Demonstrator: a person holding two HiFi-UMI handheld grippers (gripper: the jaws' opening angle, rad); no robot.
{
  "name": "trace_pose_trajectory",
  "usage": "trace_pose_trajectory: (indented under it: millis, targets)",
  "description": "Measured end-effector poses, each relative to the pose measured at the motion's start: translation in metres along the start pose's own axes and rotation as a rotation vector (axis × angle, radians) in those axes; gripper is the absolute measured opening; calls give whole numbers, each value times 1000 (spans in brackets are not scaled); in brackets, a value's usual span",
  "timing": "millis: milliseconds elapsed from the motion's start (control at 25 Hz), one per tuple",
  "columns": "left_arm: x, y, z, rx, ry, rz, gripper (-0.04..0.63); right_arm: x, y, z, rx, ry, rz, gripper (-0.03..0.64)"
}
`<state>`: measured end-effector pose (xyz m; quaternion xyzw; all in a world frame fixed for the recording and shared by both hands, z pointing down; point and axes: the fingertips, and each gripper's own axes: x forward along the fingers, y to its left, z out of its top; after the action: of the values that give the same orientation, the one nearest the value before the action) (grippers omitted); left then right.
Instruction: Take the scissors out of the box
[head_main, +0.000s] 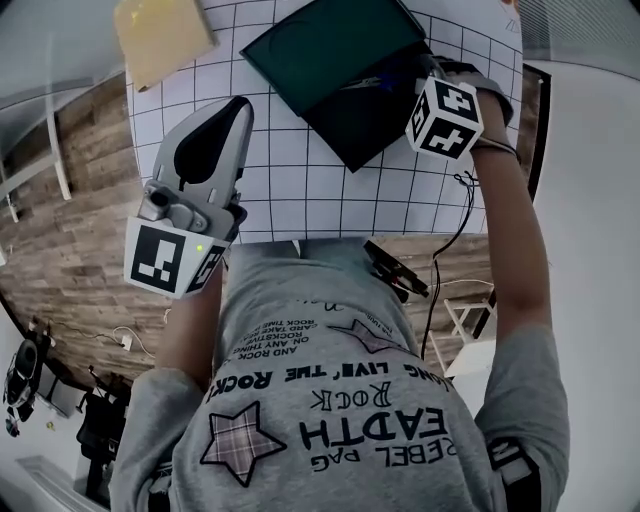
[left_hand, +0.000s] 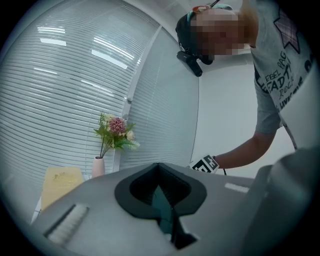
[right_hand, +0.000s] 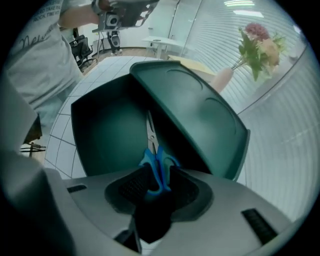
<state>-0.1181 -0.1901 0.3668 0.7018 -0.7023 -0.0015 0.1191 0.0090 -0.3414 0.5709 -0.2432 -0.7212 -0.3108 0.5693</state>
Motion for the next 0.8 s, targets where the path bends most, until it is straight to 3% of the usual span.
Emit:
trace_pose_trajectory:
  millis: [120, 320, 800]
  targets:
    - [0, 2, -1, -2, 3, 6, 9, 5, 7, 0, -47, 25, 78, 133]
    - [2, 0, -3, 0, 3, 6, 9, 7, 27, 15, -62, -22, 195, 149]
    - [7, 0, -4, -5, 8, 0, 9, 10, 36, 19, -79, -36, 197, 98]
